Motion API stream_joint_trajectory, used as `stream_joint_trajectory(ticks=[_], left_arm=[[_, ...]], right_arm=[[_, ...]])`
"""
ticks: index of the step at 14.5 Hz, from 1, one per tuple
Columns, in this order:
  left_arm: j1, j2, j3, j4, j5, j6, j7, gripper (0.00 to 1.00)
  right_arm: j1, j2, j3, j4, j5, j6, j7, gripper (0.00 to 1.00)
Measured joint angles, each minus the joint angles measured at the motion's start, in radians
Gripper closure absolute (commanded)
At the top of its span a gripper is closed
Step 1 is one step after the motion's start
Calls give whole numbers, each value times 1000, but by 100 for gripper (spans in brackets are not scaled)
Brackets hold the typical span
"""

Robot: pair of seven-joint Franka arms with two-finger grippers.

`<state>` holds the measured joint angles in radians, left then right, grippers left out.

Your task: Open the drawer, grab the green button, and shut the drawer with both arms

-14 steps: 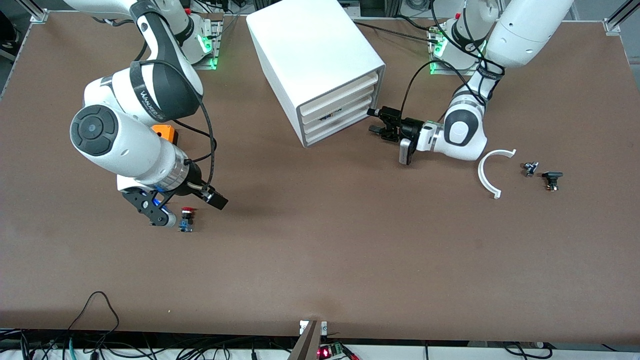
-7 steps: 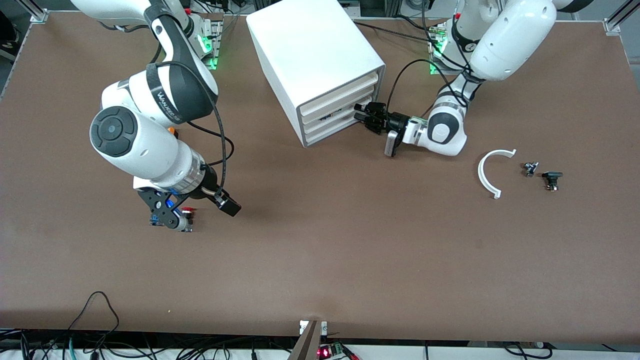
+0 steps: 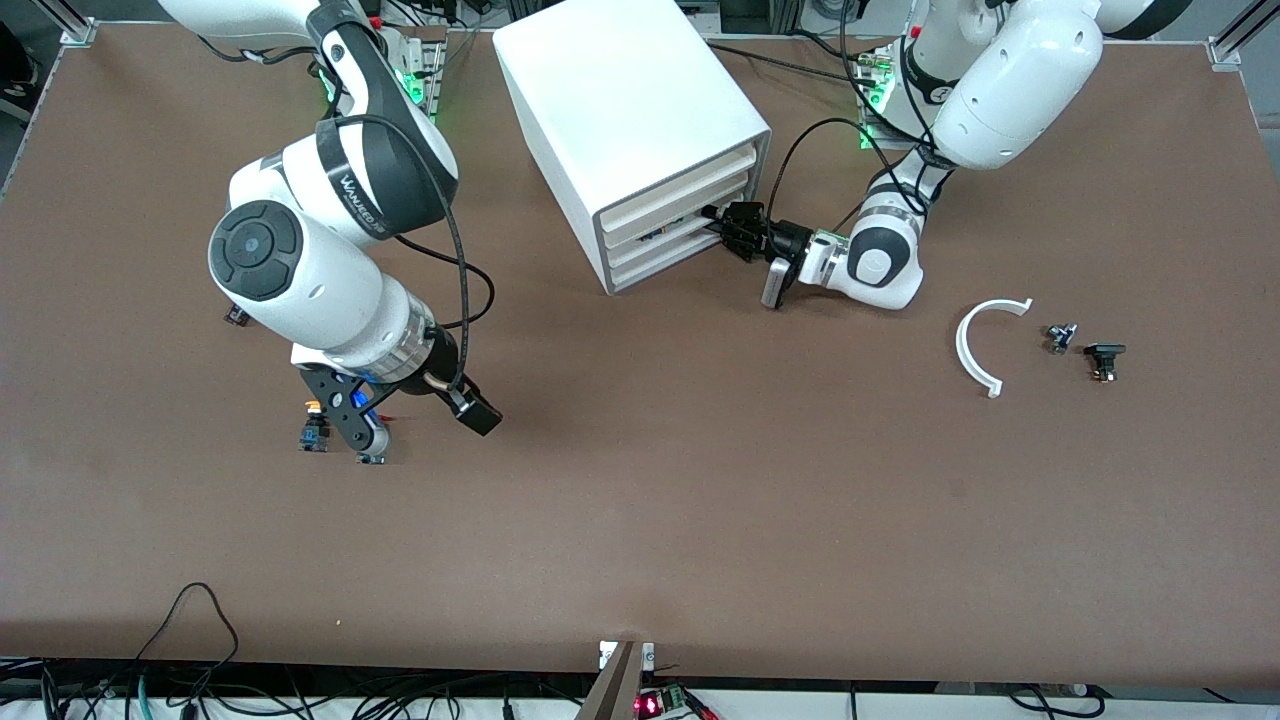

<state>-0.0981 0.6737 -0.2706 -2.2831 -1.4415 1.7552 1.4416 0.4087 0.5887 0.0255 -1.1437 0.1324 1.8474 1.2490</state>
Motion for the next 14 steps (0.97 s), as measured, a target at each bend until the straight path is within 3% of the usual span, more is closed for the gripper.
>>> stream_joint_trajectory(ticks=[7, 14], left_arm=[[40, 0, 7, 29, 7, 8, -49, 100], [205, 6, 15, 256, 311, 14, -280, 100]], right_arm=[[68, 2, 27, 18, 2, 24, 168, 0], [151, 19, 28, 20, 2, 89, 316, 0]])
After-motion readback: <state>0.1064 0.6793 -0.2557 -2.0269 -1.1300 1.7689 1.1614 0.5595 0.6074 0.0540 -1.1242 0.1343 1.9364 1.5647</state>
